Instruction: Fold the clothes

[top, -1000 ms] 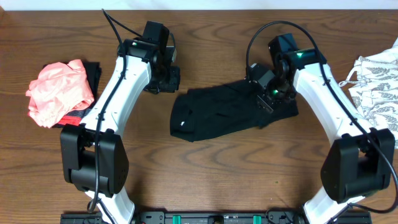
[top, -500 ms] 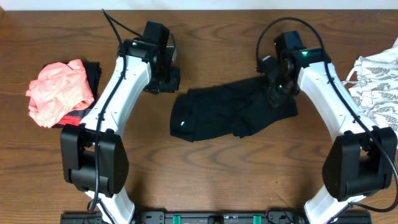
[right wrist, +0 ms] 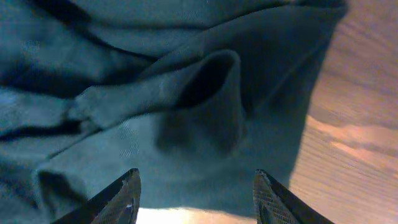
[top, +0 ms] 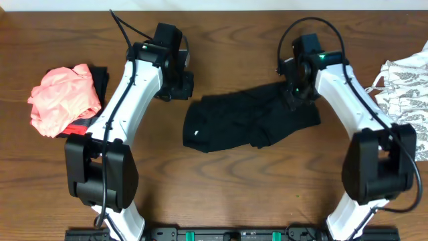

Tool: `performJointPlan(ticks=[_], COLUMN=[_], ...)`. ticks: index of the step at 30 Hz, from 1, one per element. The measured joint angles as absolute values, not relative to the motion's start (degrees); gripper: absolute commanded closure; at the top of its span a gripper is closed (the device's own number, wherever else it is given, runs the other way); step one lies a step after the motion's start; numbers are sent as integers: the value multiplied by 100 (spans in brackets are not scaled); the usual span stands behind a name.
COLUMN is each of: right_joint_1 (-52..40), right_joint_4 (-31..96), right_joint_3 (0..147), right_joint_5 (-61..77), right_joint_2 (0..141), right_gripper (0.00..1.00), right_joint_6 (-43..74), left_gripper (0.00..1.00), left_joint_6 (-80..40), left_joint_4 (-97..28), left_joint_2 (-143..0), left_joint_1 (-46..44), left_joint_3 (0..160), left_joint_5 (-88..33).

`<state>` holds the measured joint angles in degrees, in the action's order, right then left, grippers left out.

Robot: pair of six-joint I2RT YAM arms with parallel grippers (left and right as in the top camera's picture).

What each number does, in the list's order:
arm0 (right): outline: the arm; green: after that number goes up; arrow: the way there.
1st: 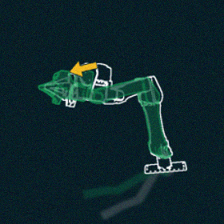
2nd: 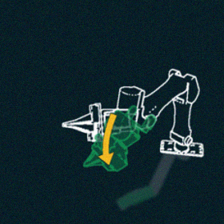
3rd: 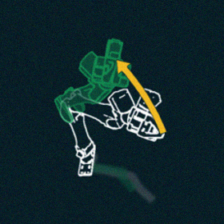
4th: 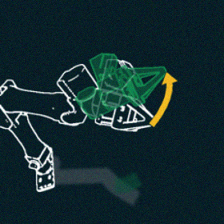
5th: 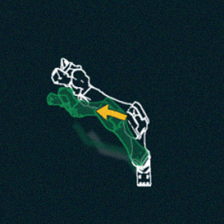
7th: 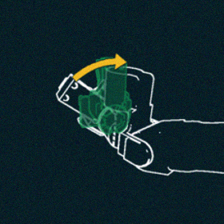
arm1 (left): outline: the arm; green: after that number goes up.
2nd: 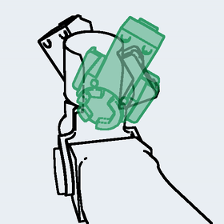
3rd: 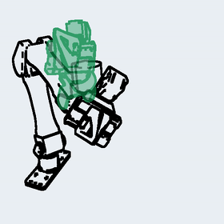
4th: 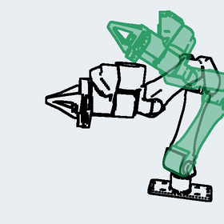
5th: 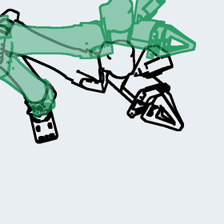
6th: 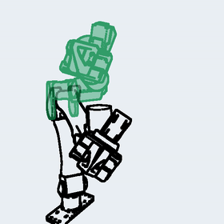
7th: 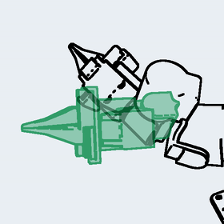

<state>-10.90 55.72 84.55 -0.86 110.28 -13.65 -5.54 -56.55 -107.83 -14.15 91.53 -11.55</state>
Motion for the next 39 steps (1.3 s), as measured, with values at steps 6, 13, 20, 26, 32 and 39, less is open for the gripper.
performJointPlan(ticks=[6,13,20,26,32,39], right_joint_1=[-1118,-1203,-1549,-1911,-2056,-2062], right_joint_4=[5319,5096,5068,4816,4692,4858], right_joint_3=[8455,8460,8962,9107,9107,9032], right_joint_5=[25,84,381,576,919,1203], right_joint_2=[11365,11428,11428,11426,11426,11426], right_gripper=[69,99,99,99,99,49], right_joint_6=[-1376,-1389,-1699,-1916,-2067,-2121], left_gripper=[76,75,76,75,76,75], left_joint_6=[-554,-554,-554,-554,-554,-554], left_joint_4=[-5655,-5655,-5655,-5655,-5653,-5647], left_joint_2=[-10783,-10783,-10783,-10783,-10783,-10783], left_joint_1=[-1415,-1415,-1415,-1415,-1415,-1415], left_joint_3=[9153,9153,9153,9153,9150,9150], left_joint_5=[-1155,-1155,-1155,-1155,-1155,-1155])
